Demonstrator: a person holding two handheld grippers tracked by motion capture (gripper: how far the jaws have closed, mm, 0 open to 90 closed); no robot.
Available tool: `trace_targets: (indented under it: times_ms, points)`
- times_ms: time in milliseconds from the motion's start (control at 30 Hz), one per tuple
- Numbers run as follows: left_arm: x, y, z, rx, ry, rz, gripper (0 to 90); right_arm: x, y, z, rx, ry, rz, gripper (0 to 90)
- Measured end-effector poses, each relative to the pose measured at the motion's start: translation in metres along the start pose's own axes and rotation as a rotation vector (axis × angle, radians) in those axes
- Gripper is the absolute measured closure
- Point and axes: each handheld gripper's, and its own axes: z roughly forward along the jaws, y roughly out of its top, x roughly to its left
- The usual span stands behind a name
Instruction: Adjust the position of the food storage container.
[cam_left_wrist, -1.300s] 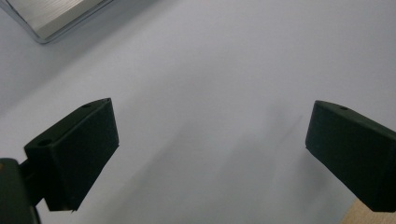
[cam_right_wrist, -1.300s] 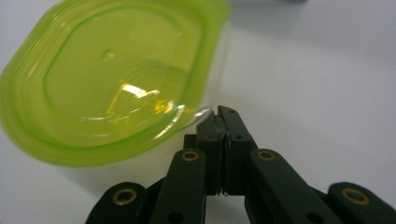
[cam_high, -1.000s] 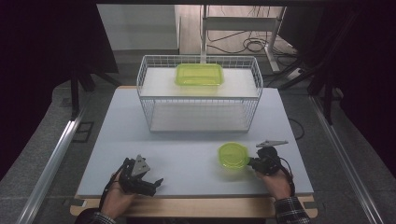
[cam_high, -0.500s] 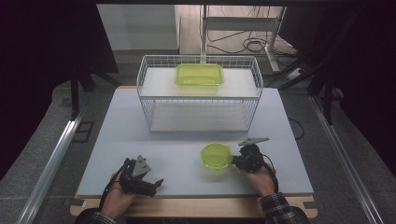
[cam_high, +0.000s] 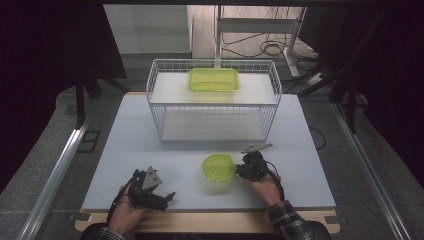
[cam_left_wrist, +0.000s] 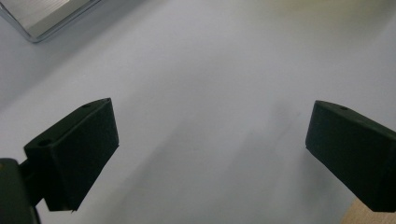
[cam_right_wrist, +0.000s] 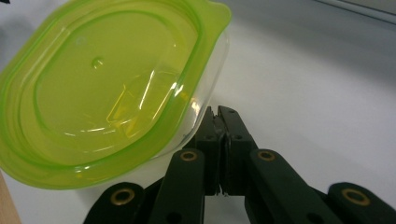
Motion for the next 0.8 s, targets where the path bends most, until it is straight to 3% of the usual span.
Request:
trace_targets:
  times_ms: [200, 433, 600, 733, 800]
  points:
    - [0.0, 0.001, -0.002, -0.004, 0.005, -0.015, 2.5, 0.003, 0.002, -0.001, -0.003, -0.016, -0.022, 86.2]
    - [0.002, 0.002, -0.005, -0.016, -0.008, -0.048, 3.4, 0.0, -0.001, -0.018, -0.042, -0.08, -0.046, 81.3]
    - [0.002, 0.002, -0.007, -0.022, -0.008, -0.058, 3.8, 0.004, -0.006, -0.033, -0.074, -0.103, -0.099, 75.6]
    - [0.002, 0.001, -0.006, -0.016, 0.002, -0.05, 3.9, 0.005, -0.01, -0.043, -0.1, -0.123, -0.116, 65.3]
    - [0.002, 0.001, -0.005, -0.014, 0.008, -0.045, 3.9, 0.006, -0.012, -0.047, -0.104, -0.13, -0.113, 53.1]
